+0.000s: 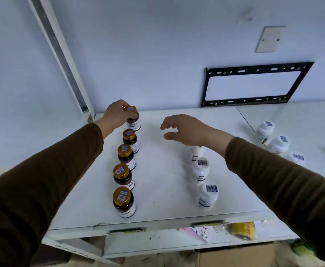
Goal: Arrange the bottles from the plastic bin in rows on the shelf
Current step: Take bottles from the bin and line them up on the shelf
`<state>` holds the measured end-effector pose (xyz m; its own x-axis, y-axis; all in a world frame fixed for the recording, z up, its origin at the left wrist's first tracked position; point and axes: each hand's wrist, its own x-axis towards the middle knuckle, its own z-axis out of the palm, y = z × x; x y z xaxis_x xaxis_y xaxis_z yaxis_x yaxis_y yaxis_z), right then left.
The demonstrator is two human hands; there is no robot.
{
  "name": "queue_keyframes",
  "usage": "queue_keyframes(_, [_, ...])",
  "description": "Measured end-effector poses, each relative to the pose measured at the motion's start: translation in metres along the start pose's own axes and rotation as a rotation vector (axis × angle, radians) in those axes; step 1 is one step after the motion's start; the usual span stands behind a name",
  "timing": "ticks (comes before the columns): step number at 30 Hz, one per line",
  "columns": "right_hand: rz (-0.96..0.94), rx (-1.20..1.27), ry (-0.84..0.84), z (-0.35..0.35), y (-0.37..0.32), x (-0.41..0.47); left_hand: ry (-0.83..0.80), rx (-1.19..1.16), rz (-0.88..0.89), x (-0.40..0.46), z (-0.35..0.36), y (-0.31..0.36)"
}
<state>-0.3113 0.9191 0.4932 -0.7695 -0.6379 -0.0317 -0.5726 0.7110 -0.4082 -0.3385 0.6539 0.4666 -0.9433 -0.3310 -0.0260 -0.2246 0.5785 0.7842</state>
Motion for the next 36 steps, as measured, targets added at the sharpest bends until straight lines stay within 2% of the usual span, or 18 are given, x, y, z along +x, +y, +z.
queue_keyframes(8, [0.005,0.043,0.01,-0.001,0.005,0.011,-0.1,0.151,-0.038,0.026,0.013,-0.019])
queue_keyframes(27, [0.006,0.061,0.029,0.004,0.004,0.015,-0.203,0.27,-0.02,0.027,0.014,-0.022])
queue_keyframes(31, [0.018,0.029,0.038,-0.002,0.002,0.011,-0.126,0.306,0.098,0.015,0.004,-0.007])
queue_keyframes(36, [0.011,-0.036,0.084,-0.015,-0.001,-0.002,-0.011,0.461,0.386,-0.012,-0.016,0.027])
